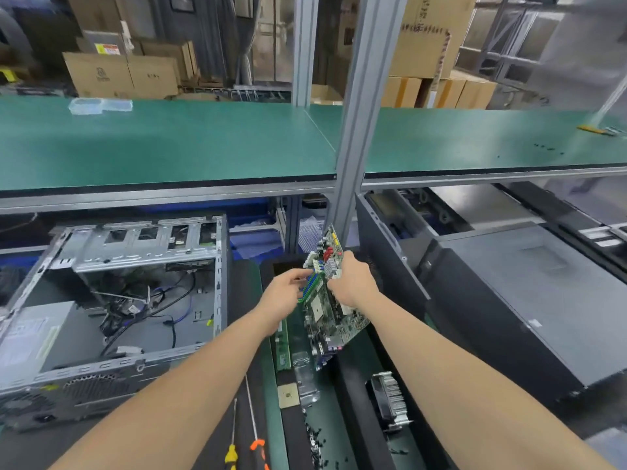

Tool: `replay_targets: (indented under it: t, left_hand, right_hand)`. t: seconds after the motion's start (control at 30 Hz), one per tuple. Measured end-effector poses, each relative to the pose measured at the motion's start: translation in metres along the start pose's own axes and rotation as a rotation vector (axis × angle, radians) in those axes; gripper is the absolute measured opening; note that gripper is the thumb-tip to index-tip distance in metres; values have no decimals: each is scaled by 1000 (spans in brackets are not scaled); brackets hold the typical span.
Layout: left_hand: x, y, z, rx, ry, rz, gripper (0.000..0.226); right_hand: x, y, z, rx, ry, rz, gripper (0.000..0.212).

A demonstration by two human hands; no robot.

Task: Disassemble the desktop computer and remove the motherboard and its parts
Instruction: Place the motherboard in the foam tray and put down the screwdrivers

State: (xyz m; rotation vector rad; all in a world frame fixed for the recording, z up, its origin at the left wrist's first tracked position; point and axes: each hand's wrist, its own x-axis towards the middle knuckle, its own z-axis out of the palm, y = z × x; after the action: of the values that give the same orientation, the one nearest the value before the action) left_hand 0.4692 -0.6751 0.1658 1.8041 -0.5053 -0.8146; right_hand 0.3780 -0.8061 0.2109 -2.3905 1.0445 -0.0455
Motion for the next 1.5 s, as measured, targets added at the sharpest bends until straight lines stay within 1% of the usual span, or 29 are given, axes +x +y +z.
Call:
replay_targets:
  t: [0.13, 0.3, 0.37, 0.47, 0.53, 0.7, 0.87, 0.93, 1.03, 1.17, 1.23, 1.3, 1.33, 1.4, 1.5]
  left_hand:
    - [20, -5, 3, 15, -114, -11, 65]
    - [44, -15, 3, -67, -145, -71, 62]
    - [49, -17, 3, -119, -141, -101, 56]
    - [55, -21, 4, -281, -126, -174, 39]
    - [58, -22, 3, -352, -122, -203, 34]
    - [60, -19, -3, -334, -112, -156, 34]
    - [60, -15, -3, -257, -65, -99, 50]
    - [59, -14, -1, -245, -65, -102, 48]
    - [58, -13, 0, -241, -78, -107, 45]
    - [55, -18, 4, -210, -56, -122, 37]
    - [55, -22, 7, -184, -59, -126, 36]
    - [53, -27, 8, -87, -52, -120, 35]
    - [52, -30, 8, 41, -46, -98, 36]
    - [51, -40, 8, 425, -59, -31, 39]
    - [52, -55, 12, 1017, -104, 87, 27]
  right_hand:
    - [24, -9, 25, -62, -17, 2, 38]
    - [48, -14, 43, -100, -47, 56, 36]
    - [55, -18, 45, -132, -50, 60, 40]
    - [61, -26, 48, -184, -53, 53, 47]
    - [62, -31, 51, -211, -56, 49, 48]
    - [67, -32, 41, -171, -53, 48, 45]
    - [71, -32, 24, -42, -78, 71, 59]
    - [69, -30, 21, -17, -89, 78, 62]
    - [68, -27, 16, 8, -102, 73, 53]
    - [61, -27, 10, 32, -133, 75, 54]
    - [54, -26, 9, 14, -134, 71, 49]
    - [47, -24, 7, -17, -121, 56, 41]
    - [43, -24, 6, -35, -115, 44, 40]
    - [35, -23, 4, -81, -109, 18, 39]
    - [20, -20, 2, -135, -102, 0, 37]
